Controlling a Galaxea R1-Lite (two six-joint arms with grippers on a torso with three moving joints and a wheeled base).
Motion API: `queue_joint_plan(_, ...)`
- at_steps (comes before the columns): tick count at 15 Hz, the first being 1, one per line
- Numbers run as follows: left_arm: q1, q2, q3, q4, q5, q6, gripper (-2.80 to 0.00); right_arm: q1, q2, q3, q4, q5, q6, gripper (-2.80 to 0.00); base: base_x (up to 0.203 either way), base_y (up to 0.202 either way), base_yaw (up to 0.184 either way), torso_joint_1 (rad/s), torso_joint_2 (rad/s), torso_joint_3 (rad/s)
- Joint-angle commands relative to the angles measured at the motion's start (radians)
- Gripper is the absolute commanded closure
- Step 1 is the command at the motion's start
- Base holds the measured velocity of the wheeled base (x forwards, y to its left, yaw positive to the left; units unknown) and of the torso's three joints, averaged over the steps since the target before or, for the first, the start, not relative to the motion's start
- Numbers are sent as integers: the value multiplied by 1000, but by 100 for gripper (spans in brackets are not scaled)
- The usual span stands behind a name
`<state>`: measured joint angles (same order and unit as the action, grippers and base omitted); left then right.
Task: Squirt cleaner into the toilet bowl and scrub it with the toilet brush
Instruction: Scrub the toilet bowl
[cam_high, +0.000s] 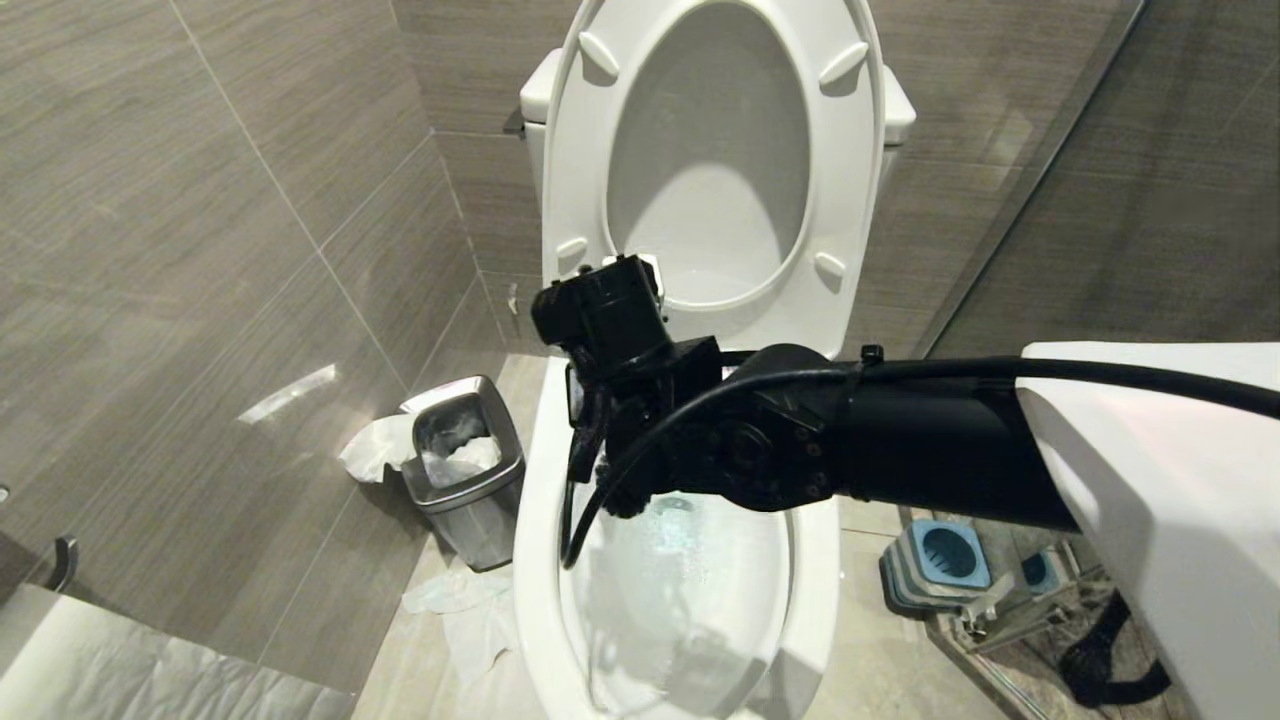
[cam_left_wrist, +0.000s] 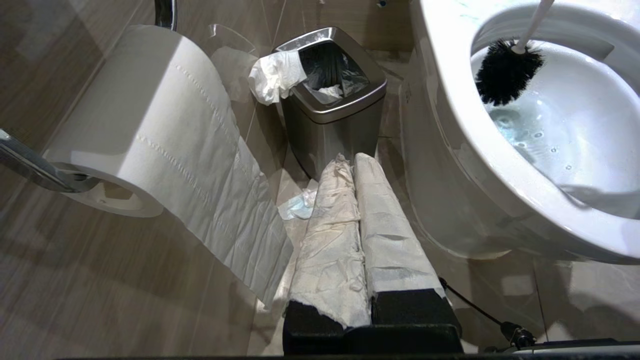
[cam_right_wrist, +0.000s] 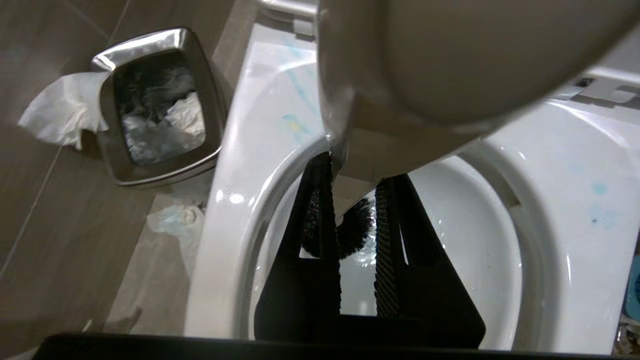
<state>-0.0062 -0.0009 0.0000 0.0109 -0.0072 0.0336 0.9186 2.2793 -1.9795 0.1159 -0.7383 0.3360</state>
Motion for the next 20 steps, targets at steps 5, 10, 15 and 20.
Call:
queue_joint_plan(5,0,1,3,0,0,0,0,78,-133,71,196,-4,174,0,0,0,0,0,0,0)
queue_joint_plan(10,0,1,3,0,0,0,0,98,-247,274,272,-2,319,0,0,0,0,0,0,0)
queue_joint_plan(15,0,1,3,0,0,0,0,85,-375,443,273,-5,382,0,0,0,0,0,0,0)
queue_joint_plan(20,0,1,3,0,0,0,0,28,-438,514,272,-9,382,0,0,0,0,0,0,0)
